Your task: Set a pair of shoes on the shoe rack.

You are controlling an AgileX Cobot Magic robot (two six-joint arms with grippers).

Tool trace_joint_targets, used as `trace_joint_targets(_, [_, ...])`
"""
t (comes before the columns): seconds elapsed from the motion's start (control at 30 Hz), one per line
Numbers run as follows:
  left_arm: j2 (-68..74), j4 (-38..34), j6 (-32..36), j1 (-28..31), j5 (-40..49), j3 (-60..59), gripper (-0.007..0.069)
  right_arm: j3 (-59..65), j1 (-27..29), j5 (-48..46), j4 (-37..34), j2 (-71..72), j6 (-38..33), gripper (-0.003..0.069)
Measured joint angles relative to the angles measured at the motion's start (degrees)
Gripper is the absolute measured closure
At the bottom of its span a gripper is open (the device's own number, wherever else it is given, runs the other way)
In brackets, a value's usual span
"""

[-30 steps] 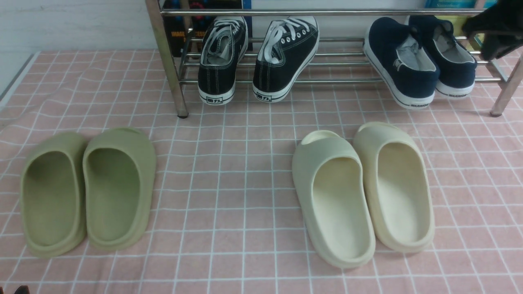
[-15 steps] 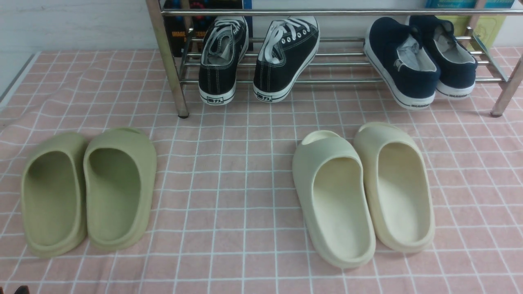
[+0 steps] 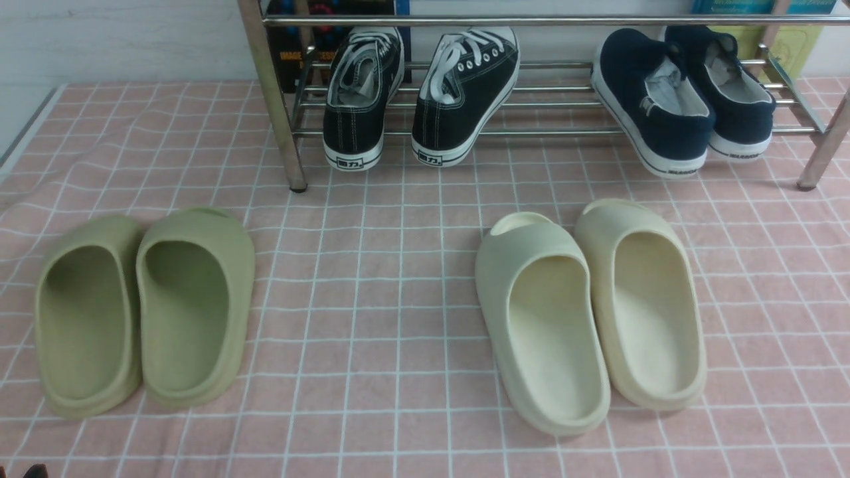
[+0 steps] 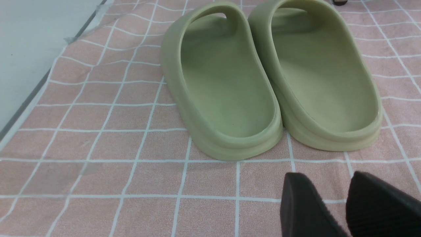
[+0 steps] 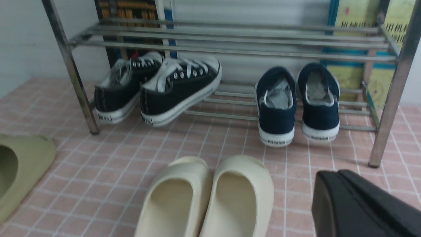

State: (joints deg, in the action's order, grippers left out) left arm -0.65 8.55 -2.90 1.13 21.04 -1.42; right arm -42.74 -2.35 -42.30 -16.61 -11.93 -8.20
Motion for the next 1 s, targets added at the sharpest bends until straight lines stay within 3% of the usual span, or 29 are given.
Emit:
trace_joint_targets(0.47, [0.0, 0.0, 0.0, 0.0, 0.0, 0.0, 0.0385, 20.0, 0.2, 22.0, 4.9, 3.7, 0.0, 0.0676])
trace_joint_targets(0.67, [0.0, 0.0, 0.0, 0.0, 0.0, 0.0, 0.0385, 33.7, 4.7, 30.5, 9.9, 7.1, 0.5, 0.0676])
trace_joint_targets(0.83, [0.0, 0.0, 0.0, 0.0, 0.0, 0.0, 0.0385, 42.3, 5.5, 31.3, 13.1, 11.6, 7.8, 0.0678])
trace_joint_targets(1.0, [0.0, 0.0, 0.0, 0.0, 0.0, 0.0, 0.0385, 44.1, 2.8, 29.4, 17.3, 12.5, 14.4, 0.0678])
